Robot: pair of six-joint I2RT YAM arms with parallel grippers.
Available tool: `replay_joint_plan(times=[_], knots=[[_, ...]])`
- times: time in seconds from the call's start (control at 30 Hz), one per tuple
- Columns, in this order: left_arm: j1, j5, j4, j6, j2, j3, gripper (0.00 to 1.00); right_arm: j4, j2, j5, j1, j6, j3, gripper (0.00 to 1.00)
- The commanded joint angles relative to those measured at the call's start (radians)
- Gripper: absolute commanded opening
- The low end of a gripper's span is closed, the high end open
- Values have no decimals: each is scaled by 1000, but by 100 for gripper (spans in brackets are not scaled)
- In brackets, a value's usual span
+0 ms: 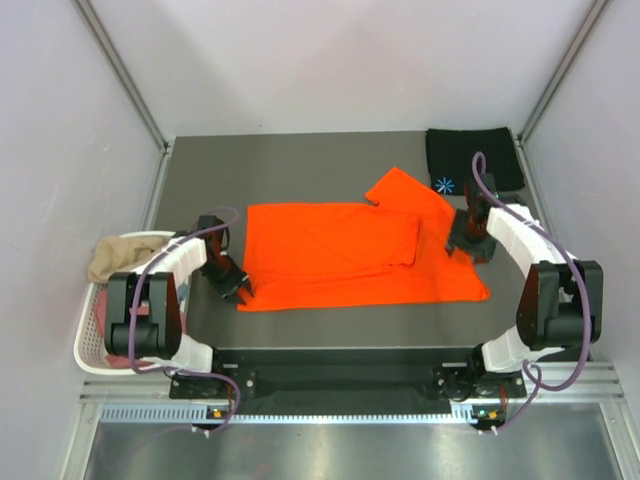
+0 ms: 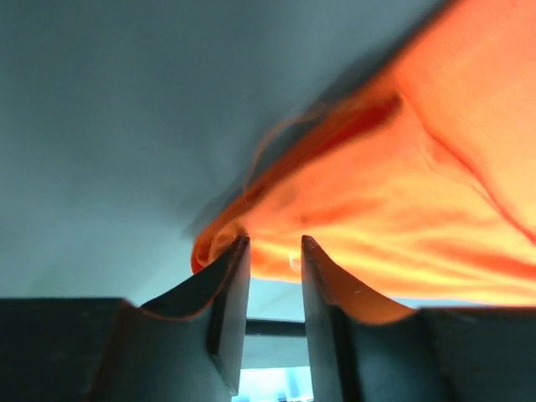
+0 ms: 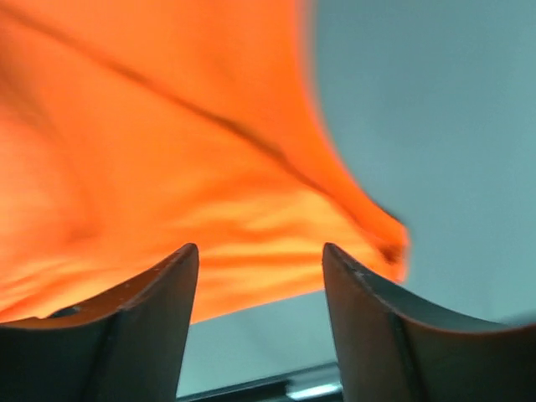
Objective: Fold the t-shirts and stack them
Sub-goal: Fold the tshirt
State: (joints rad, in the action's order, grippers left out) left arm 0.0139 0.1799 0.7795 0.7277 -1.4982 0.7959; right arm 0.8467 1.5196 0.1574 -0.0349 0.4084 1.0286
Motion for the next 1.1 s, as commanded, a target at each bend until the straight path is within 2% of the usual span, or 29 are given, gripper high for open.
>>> replay_joint_plan(times=[0.0, 0.1, 0.2, 0.3, 0.33, 0.37, 0.7, 0.83, 1.07], knots=[[-6, 50, 38, -48, 88, 51, 38, 5, -10, -85, -85, -3, 154, 62], [-6, 75, 9, -65, 156, 60, 44, -58, 51, -209, -135, 41, 166, 65], [-6, 89, 0, -76, 202, 68, 44, -123, 117, -309, -158, 87, 156, 64], [-6, 83, 7, -91, 227, 83, 41, -196, 142, -373, -175, 133, 127, 54], [-6, 78, 13, -96, 237, 88, 40, -211, 148, -389, -180, 144, 119, 47], [-6, 73, 17, -103, 242, 89, 39, -219, 154, -401, -184, 159, 111, 44], [-6, 58, 41, -131, 277, 111, 38, -250, 197, -406, -204, 207, 51, 41], [-6, 64, 43, -139, 276, 112, 37, -268, 217, -407, -227, 222, 53, 35], [-6, 64, 50, -155, 271, 132, 37, -301, 280, -384, -276, 225, 157, 31]])
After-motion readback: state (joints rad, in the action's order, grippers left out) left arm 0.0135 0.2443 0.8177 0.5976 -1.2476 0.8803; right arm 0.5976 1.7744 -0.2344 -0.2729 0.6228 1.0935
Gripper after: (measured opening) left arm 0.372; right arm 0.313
